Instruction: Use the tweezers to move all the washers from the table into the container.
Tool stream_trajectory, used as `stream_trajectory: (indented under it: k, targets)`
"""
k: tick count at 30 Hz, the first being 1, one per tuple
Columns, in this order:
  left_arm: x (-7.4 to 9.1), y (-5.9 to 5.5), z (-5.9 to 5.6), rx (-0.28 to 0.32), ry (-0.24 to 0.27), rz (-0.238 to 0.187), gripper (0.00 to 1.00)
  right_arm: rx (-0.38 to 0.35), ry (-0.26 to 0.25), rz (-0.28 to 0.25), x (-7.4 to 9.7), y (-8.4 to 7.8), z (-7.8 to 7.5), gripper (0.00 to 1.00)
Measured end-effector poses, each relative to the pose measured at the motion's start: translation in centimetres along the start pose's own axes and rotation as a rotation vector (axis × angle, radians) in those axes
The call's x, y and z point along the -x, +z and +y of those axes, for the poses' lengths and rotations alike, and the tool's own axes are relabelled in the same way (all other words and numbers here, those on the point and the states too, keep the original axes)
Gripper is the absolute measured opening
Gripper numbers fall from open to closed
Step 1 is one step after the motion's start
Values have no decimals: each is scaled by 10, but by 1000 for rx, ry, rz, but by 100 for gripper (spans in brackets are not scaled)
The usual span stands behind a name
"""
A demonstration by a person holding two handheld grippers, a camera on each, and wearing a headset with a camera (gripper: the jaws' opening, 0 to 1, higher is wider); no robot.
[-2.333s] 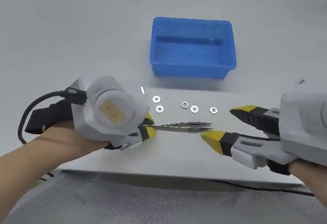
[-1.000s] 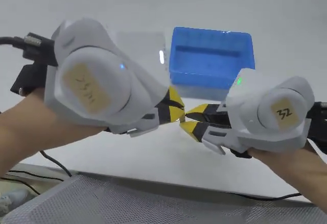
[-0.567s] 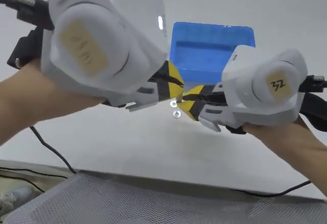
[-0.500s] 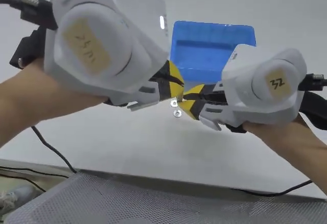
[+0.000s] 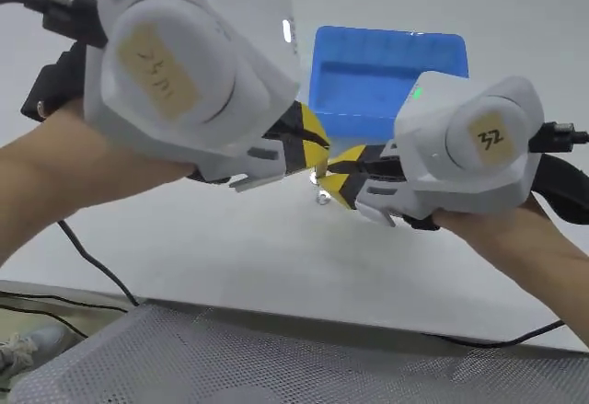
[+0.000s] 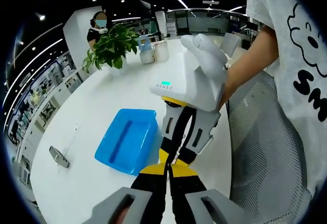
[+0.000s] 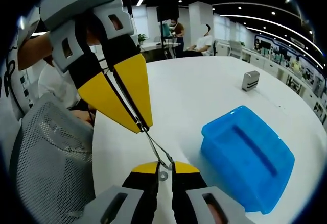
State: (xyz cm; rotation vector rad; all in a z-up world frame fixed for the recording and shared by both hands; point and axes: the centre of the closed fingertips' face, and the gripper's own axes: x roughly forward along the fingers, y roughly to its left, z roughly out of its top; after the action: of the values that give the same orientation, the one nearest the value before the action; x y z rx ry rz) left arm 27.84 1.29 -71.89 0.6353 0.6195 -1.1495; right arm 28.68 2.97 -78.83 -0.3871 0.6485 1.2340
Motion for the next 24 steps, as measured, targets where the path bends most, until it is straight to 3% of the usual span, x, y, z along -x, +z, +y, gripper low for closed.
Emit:
stream_trajectory:
  k: [4, 7, 10, 14, 24]
  targets:
    - [-1, 1, 1, 1, -9, -5, 0, 9, 12, -41, 2, 15, 2, 8]
    - [-1, 2, 0, -1, -12, 0, 0, 57, 31, -28, -1, 12, 5, 6]
    - [-1, 2, 0, -5, -15, 3, 0, 29, 32, -31, -2, 12, 2, 6]
    - [-1, 4, 0, -16, -12, 9, 0, 100, 8, -16, 1, 13, 3, 5]
    - [14, 25, 3, -52, 42, -18, 0, 135, -18, -40, 20, 29, 0, 4]
